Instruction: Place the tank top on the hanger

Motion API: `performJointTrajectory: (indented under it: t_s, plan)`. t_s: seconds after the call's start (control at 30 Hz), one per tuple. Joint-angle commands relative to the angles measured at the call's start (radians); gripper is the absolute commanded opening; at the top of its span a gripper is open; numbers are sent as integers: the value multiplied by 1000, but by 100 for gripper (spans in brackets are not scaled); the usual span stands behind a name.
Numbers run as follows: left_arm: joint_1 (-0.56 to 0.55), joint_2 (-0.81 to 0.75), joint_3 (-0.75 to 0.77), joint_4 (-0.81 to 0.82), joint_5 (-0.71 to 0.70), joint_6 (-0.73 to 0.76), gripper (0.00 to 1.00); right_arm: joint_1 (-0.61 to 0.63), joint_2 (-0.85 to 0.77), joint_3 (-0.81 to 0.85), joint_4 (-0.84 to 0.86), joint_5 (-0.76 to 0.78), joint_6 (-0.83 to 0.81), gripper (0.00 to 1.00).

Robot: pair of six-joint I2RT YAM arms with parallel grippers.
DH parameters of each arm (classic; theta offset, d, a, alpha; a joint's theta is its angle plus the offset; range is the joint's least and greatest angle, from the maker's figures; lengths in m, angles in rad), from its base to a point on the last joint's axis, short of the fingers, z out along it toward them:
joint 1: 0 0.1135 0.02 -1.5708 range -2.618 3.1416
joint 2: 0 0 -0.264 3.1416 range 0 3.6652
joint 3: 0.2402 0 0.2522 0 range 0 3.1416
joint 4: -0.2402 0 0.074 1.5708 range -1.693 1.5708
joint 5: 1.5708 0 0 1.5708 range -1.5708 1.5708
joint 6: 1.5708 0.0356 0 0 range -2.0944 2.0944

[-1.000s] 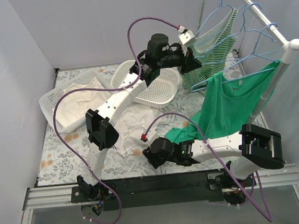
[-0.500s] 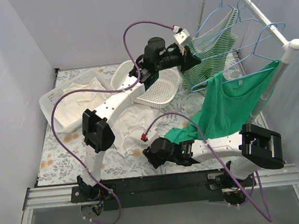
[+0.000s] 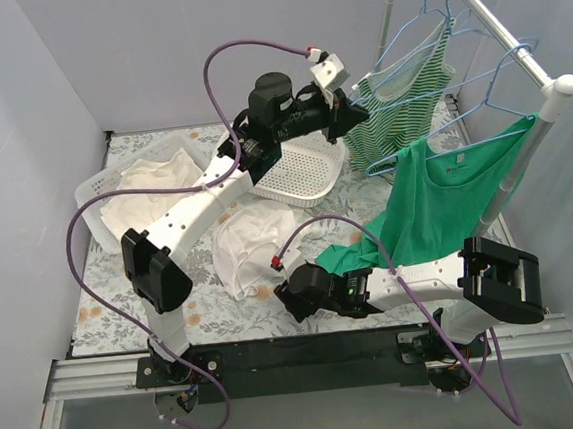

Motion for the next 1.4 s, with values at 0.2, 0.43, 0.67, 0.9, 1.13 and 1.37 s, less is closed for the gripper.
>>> performJointTrajectory:
  t_s: [0.2,0.43,0.67,0.9,1.13,1.37]
  plan:
    - [29,-324,-320,-34,-66,53,0,3,-48,20,-32,48,-12,69]
    - [57,-565,-571,-74,-139,37,0,5,-94,27,-48,58,-6,70]
    - [68,-853,-814,-190,-255,5,0,3,-149,32,-95,74,11,70]
    - [71,-1111,-946,-414,-330,-70,0,-10,-200,87,-213,205,103,71]
    - [71,-1272,-949,-682,-485,-124,0,-194,-128,108,-165,-30,91,62]
    - [71,-1320,-888,-853,-574,-159,0,-211,18,194,-192,-48,95,53]
